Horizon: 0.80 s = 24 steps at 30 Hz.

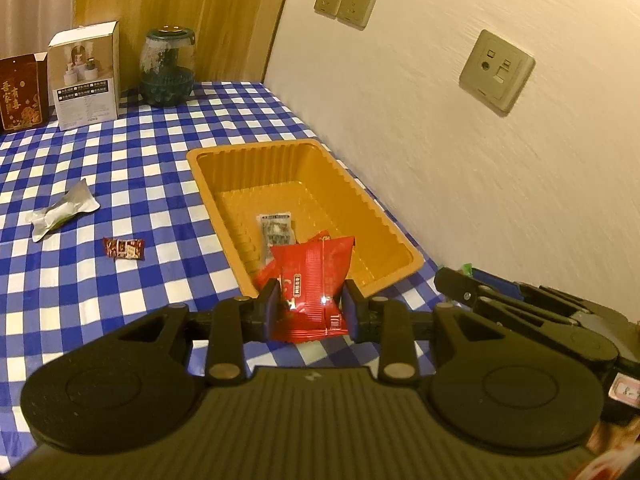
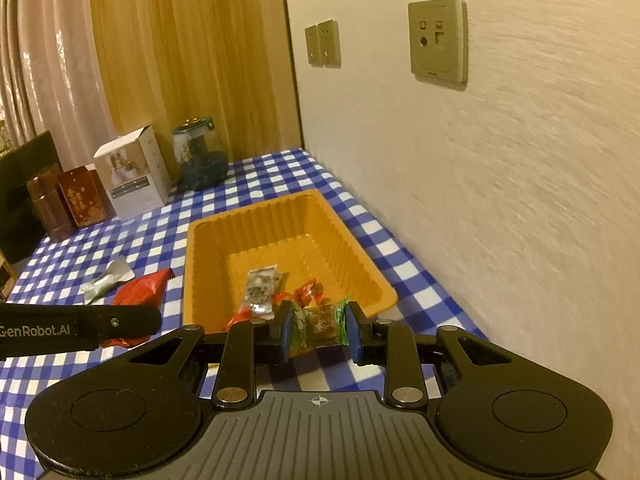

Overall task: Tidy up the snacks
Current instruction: 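Carry the green candy and red candy pack over the orange tray, then lower both candies into the tray and open both grippers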

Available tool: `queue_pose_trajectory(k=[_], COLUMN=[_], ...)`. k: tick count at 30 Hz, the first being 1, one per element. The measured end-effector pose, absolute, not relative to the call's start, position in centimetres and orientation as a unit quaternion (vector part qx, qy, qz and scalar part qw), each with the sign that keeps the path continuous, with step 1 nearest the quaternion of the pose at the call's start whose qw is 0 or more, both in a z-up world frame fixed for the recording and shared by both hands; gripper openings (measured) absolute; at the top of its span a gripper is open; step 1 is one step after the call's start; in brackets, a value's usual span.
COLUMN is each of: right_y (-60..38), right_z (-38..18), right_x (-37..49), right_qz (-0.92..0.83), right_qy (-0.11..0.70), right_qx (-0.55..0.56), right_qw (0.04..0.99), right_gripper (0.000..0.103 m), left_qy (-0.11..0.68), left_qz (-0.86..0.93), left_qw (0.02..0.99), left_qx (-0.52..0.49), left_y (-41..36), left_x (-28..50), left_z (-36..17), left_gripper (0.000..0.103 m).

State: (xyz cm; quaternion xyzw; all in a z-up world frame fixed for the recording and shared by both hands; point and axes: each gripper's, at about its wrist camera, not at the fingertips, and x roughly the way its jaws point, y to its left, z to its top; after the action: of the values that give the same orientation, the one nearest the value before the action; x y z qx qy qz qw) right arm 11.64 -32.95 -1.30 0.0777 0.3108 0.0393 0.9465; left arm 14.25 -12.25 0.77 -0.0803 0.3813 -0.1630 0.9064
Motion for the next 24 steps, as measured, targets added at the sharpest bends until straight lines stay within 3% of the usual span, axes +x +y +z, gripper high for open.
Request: queue_pose_trajectory(k=[24], right_y=[-34.3], right_z=[-3.6], right_x=[19.9], right_qz=[0.053], right_qy=[0.319], right_qx=[0.090], right_qw=[0.942], right_gripper=[0.028], left_qy=[0.402], left_qz=[-0.155], left_qw=[0.898], left_qx=[-0.090], left_y=[-13.8], left_x=[22.7], left_z=[-2.7], left_gripper=[0.029])
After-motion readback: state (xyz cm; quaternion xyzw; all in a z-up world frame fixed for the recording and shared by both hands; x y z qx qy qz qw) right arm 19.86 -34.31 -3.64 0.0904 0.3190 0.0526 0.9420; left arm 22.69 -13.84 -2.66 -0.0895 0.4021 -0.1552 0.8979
